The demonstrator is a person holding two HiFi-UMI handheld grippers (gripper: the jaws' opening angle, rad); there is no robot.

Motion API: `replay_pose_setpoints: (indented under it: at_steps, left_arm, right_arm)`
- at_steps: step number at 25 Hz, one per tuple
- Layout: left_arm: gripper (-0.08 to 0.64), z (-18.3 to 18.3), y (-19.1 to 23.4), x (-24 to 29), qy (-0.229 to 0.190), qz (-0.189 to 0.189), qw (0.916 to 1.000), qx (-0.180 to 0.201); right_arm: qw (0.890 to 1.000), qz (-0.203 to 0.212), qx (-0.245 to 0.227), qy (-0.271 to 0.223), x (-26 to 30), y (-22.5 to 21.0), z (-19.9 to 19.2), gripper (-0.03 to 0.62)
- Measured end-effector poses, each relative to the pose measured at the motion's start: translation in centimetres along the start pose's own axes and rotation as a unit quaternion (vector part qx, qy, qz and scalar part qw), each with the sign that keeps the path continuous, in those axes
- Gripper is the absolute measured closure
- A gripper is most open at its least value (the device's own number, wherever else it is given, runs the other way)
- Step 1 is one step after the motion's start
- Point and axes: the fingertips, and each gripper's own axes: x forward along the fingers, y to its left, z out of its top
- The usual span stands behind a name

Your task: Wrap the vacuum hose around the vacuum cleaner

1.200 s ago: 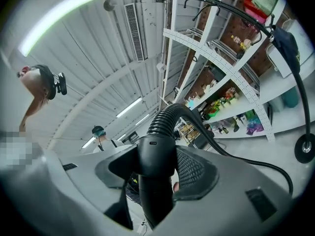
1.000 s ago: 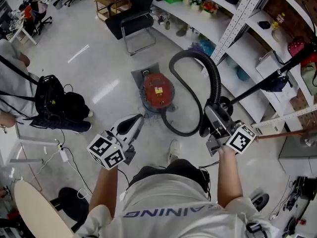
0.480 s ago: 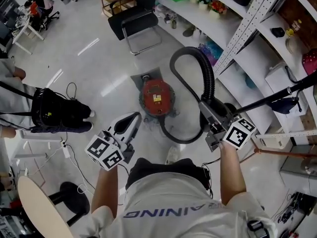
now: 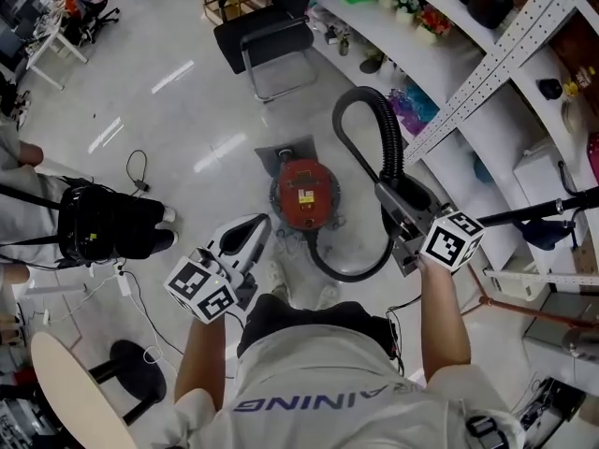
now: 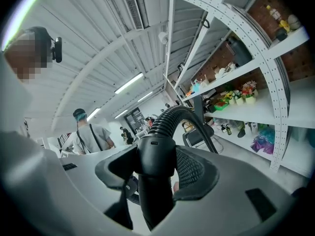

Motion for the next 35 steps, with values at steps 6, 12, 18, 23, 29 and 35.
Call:
replay_pose_setpoints:
  at_steps: [6,12,18,23,29,35]
  left_arm:
    - [0.543,2.8,7.7,-0.6,-0.003,-0.009,1.0,0.0]
    - [0.543,5.7,15.4,-1.7,-0.004,-0.016,0.9997,-0.016]
    - [0.543,6.4,20.0,-2.9,-0.014,0.012,0.9993,-0.034]
    - [0.543,5.6,21.9,-4.0,-0.014,0.04,0.9982,-0.043]
    - [0.543,5.3,23.9,-4.8,-0.02,0.064,0.9959,-0.061]
    - [0.543,5.4,26.3,-5.7,-0.02,0.085,0.9938,-0.069]
  right_arm:
    - [1.0,-0.017,-0.015,0.009,9.3,0.3,2.3,0.353]
    - [0.999,-0.038,-0.027,0.015,18.1,0.4,3.8,0.353]
    - [0.998,-0.029,-0.036,0.05,25.9,-0.9,4.5,0.352]
    - [0.996,-0.016,-0.046,0.07,32.1,-2.3,6.0,0.351]
    - [0.995,0.001,-0.062,0.084,38.0,-2.5,7.0,0.352]
    - [0.99,0.015,-0.11,0.087,44.5,-1.6,9.7,0.353]
